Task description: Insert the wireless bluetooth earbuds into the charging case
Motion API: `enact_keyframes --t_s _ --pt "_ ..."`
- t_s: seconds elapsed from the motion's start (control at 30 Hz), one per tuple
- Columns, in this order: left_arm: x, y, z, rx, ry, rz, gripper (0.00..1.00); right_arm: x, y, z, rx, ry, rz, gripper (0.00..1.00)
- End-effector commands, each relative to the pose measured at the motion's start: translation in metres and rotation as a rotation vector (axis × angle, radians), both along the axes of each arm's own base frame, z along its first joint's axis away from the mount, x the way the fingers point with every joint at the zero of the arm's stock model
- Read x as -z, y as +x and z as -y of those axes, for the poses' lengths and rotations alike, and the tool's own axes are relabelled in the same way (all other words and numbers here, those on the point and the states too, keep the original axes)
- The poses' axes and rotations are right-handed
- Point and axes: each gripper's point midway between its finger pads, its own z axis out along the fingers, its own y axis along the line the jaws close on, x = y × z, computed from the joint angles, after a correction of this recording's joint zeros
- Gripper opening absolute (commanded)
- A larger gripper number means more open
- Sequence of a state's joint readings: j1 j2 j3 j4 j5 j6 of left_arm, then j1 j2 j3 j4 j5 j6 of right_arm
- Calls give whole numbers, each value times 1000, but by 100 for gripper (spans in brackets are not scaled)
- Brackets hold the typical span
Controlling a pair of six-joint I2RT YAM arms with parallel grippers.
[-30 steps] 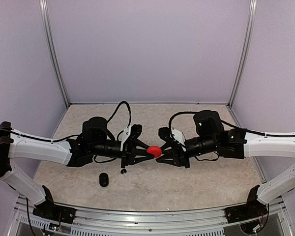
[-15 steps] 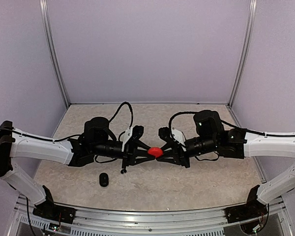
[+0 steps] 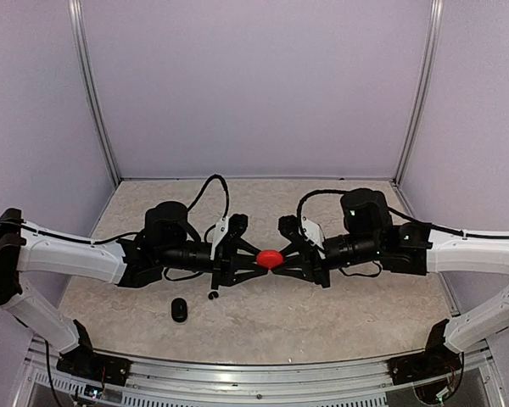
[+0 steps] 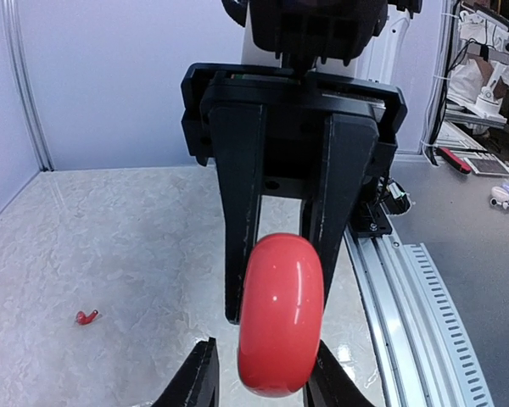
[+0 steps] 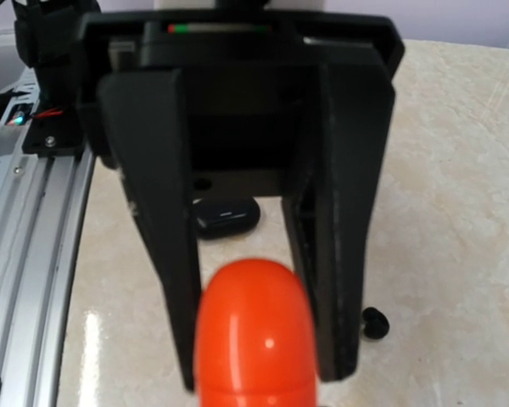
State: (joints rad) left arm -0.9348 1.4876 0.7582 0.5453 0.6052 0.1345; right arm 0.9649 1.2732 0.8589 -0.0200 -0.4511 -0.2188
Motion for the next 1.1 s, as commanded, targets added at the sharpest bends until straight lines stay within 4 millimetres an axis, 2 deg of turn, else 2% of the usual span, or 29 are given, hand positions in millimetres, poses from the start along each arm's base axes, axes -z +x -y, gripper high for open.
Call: enact_keyframes --t_s 0.0,0.17,0.33,0.5,0.63,1.07 --pt "-15 -1 -2 -10 -43 24 35 -2 -4 3 4 16 4 15" --pt "-15 -1 -4 -12 -50 21 33 1 -4 5 7 10 1 15" --pt "-17 -3 -4 -3 -55 20 22 3 -6 4 -4 9 -7 17" --pt "-15 -5 -1 12 -49 17 15 -5 -7 1 -17 37 6 33" --pt "-13 -4 1 17 -43 11 14 -6 -8 0 -27 34 5 37" --pt "-9 -3 4 22 -28 8 13 -5 -8 -2 -40 33 4 33"
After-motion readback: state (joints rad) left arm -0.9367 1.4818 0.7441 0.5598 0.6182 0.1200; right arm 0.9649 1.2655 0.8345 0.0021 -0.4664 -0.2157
